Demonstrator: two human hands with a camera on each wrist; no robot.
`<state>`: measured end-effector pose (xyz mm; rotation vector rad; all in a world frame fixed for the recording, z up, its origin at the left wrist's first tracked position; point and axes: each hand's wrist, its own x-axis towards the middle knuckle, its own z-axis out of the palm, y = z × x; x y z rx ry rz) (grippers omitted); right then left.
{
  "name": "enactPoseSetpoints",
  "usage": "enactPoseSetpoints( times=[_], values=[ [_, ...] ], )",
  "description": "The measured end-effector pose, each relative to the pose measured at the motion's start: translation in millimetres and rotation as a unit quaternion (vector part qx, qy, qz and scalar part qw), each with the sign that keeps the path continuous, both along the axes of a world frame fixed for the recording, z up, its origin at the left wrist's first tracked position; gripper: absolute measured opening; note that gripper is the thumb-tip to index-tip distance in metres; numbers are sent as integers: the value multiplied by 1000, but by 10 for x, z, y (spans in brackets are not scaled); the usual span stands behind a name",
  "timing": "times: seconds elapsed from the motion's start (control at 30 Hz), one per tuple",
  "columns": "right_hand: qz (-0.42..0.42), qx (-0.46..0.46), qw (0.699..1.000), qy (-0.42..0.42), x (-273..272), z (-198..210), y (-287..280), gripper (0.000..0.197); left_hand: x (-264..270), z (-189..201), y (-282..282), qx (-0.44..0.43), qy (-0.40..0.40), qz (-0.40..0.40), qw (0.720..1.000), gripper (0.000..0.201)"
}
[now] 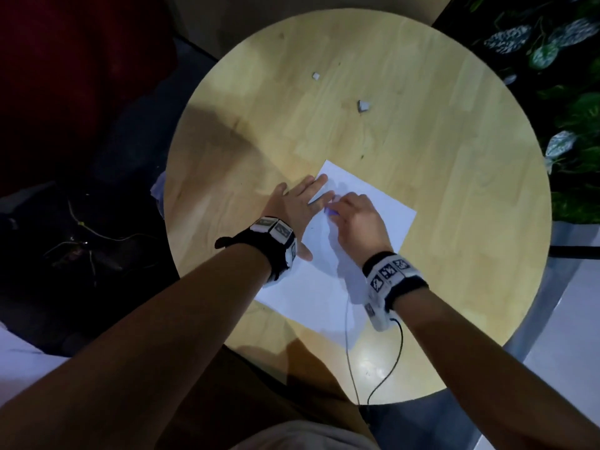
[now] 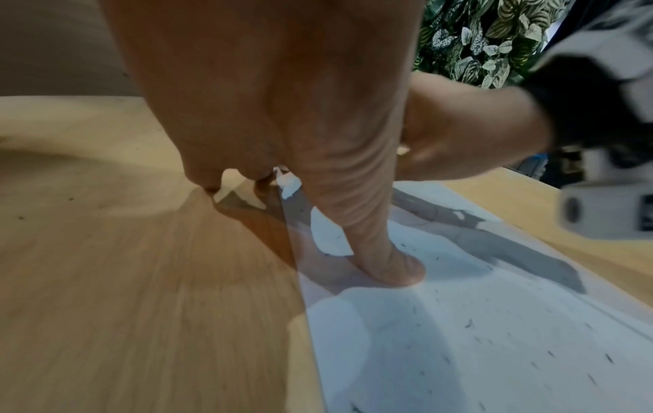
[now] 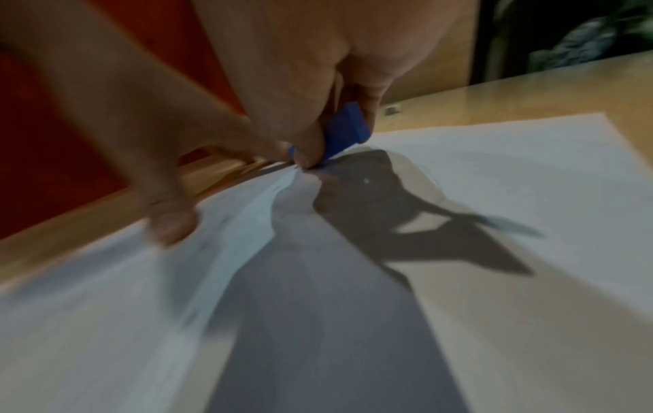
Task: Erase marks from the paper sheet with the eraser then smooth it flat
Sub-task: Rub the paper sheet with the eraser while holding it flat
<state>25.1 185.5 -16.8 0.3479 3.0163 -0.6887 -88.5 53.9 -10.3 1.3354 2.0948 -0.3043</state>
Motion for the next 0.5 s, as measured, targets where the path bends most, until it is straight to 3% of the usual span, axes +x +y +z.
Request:
enactPoseSetpoints(
  times=[0.1, 0.23, 0.33, 0.4, 0.5],
  values=[
    [-30, -13, 999, 12, 89, -56, -26, 13, 16, -7, -8, 5, -2, 0, 1000, 135],
    [60, -27, 998, 3, 615, 100, -157, 12, 4, -35, -27, 13, -2, 9, 1000, 136],
    [87, -10, 996, 12, 313, 33, -42, 16, -11, -35, -23, 15, -1, 5, 1000, 134],
    [55, 17, 998, 11, 72, -71, -11, 17, -9, -36, -19, 10, -2, -2, 1000, 135],
    [16, 5, 1000, 3, 218, -124, -92, 16, 4, -21, -21, 14, -4, 0, 1000, 135]
  ],
)
